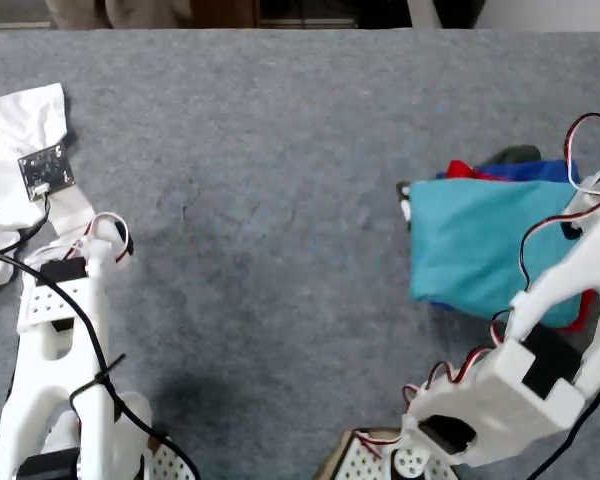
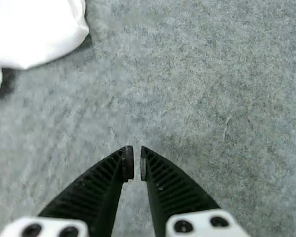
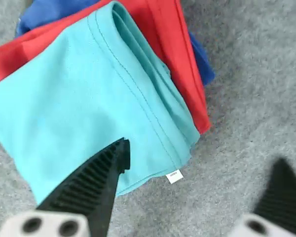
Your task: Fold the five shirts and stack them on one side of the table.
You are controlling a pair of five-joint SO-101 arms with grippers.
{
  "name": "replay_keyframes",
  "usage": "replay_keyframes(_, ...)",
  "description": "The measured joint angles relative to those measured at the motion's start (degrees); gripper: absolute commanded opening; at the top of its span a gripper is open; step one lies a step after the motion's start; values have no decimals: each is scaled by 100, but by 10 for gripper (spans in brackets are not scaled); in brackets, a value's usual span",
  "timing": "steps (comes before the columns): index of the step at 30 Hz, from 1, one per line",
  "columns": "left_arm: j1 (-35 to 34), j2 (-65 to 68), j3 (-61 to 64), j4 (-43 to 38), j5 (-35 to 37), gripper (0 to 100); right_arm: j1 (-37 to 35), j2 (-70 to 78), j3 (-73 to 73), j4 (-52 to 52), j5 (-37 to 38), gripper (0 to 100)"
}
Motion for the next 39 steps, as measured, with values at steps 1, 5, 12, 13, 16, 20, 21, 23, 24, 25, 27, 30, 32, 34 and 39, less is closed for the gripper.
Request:
replay_keyframes(1, -35, 0, -114, 237, 9, 43, -35, -97, 0, 0, 0, 478)
replay_keyframes(5, -475, 0, -993, 1354, 44, 43, -334, -615, 0, 0, 0, 412)
replay_keyframes(12, -1591, 0, -2681, 2541, -325, 186, -967, -1345, 18, 0, -123, 233)
replay_keyframes(13, -1714, 0, -2831, 2593, -413, 185, -1046, -1415, 18, 0, -229, 233)
replay_keyframes(16, -2145, 0, -3209, 2611, -545, 190, -1292, -1459, 18, 0, -396, 231)
replay_keyframes(20, -2673, 554, -3613, 2374, -703, 190, -1732, -1459, 18, 0, -563, 231)
replay_keyframes(21, -2804, 844, -3736, 2303, -782, 190, -1881, -1459, 18, 0, -571, 231)
replay_keyframes(23, -3051, 1521, -4070, 2224, -862, 190, -2163, -1459, 18, 0, -607, 232)
replay_keyframes(24, -3174, 1925, -4273, 2224, -879, 190, -2303, -1459, 18, 0, -607, 232)
replay_keyframes(25, -3305, 2321, -4519, 2215, -879, 190, -2418, -1459, 18, 0, -615, 232)
replay_keyframes(27, -3525, 3112, -5073, 2312, -870, 190, -2602, -1459, 18, 0, -774, 232)
replay_keyframes(30, -3675, 4220, -5952, 2576, -897, 190, -2769, -1459, 26, 0, -870, 232)
replay_keyframes(32, -3675, 4905, -6497, 2637, -914, 186, -2848, -1459, 26, 0, -888, 232)
replay_keyframes(34, -3675, 5556, -7007, 2673, -923, 185, -2848, -1389, 26, 0, -888, 232)
replay_keyframes(39, -3675, 6848, -7974, 2673, -923, 108, -2840, -1160, 35, 0, -888, 231)
